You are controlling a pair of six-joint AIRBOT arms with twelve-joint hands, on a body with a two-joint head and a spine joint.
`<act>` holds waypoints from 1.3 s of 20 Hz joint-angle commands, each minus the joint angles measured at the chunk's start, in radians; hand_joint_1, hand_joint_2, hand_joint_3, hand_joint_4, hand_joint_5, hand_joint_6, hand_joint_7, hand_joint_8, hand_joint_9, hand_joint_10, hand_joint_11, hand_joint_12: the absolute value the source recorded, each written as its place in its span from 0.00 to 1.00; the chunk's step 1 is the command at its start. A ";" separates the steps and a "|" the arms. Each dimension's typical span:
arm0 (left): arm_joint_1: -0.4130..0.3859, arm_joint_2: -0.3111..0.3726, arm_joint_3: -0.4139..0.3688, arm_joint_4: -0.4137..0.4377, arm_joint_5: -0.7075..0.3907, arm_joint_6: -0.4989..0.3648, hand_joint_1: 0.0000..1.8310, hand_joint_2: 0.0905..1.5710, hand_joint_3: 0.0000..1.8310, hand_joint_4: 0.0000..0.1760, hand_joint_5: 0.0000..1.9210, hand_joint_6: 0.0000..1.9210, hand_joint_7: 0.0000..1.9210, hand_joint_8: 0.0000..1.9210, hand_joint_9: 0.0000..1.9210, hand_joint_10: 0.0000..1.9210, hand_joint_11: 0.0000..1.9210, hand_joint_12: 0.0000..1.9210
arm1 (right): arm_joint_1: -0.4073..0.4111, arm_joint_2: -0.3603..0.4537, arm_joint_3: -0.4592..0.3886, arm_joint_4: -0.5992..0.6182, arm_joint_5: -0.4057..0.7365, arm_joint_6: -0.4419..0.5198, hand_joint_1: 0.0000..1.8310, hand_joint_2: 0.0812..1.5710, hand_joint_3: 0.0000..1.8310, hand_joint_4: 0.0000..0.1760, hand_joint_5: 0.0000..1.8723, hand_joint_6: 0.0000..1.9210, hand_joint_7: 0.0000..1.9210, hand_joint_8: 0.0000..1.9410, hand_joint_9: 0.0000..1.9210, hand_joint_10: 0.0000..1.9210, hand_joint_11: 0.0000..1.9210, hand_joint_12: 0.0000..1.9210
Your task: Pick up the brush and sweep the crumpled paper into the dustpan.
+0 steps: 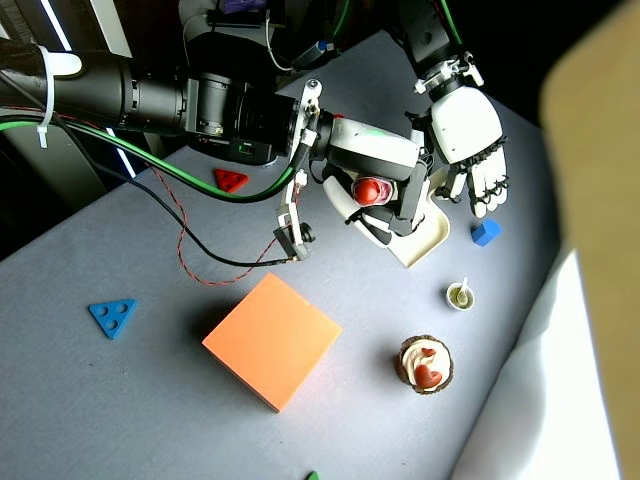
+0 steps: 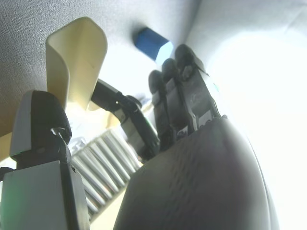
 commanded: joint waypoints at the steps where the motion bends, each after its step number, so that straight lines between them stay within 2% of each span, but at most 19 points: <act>1: -0.001 0.007 0.006 0.019 -0.094 0.005 0.62 0.66 0.00 0.00 0.57 0.41 0.19 0.01 0.15 0.00 0.15 0.01 | 0.015 0.001 0.006 -0.085 -0.099 -0.008 0.80 0.74 0.00 0.00 0.60 1.00 0.70 1.00 0.75 1.00 0.80 1.00; 6: 0.008 0.006 0.006 0.010 -0.096 0.004 0.62 0.65 0.00 0.00 0.58 0.39 0.22 0.00 0.17 0.00 0.16 0.02 | 0.026 0.000 0.018 -0.102 -0.108 0.037 0.80 0.74 0.00 0.00 0.60 1.00 0.71 1.00 0.76 1.00 0.81 1.00; 14: 0.025 0.003 0.002 0.006 -0.109 -0.010 0.62 0.65 0.00 0.00 0.58 0.39 0.20 0.00 0.16 0.00 0.15 0.01 | 0.054 -0.004 0.024 -0.129 -0.110 0.041 0.80 0.74 0.00 0.00 0.59 1.00 0.70 1.00 0.76 1.00 0.81 1.00; 15: 0.025 0.003 0.002 0.006 -0.109 -0.010 0.63 0.65 0.00 0.00 0.59 0.37 0.19 0.00 0.15 0.00 0.15 0.01 | 0.062 -0.003 0.022 -0.134 -0.110 0.041 0.80 0.74 0.00 0.00 0.59 1.00 0.71 1.00 0.77 1.00 0.81 1.00; 19: 0.027 0.003 0.003 0.006 -0.110 -0.011 0.63 0.64 0.00 0.00 0.60 0.35 0.20 0.00 0.16 0.00 0.15 0.01 | 0.069 0.063 -0.019 -0.149 -0.117 0.065 0.80 0.74 0.00 0.00 0.59 1.00 0.70 1.00 0.76 1.00 0.81 1.00; 24: 0.027 0.003 0.000 0.006 -0.111 -0.011 0.62 0.64 0.00 0.00 0.60 0.36 0.20 0.00 0.16 0.00 0.14 0.01 | 0.022 0.247 -0.151 -0.206 -0.074 0.244 0.78 0.74 0.00 0.00 0.59 1.00 0.70 1.00 0.75 1.00 0.80 1.00; 26: 0.027 0.005 -0.004 0.006 -0.111 -0.011 0.62 0.65 0.00 0.00 0.60 0.37 0.19 0.00 0.16 0.00 0.15 0.01 | -0.020 0.278 -0.208 -0.221 -0.091 0.309 0.79 0.74 0.00 0.00 0.60 1.00 0.70 1.00 0.76 1.00 0.80 1.00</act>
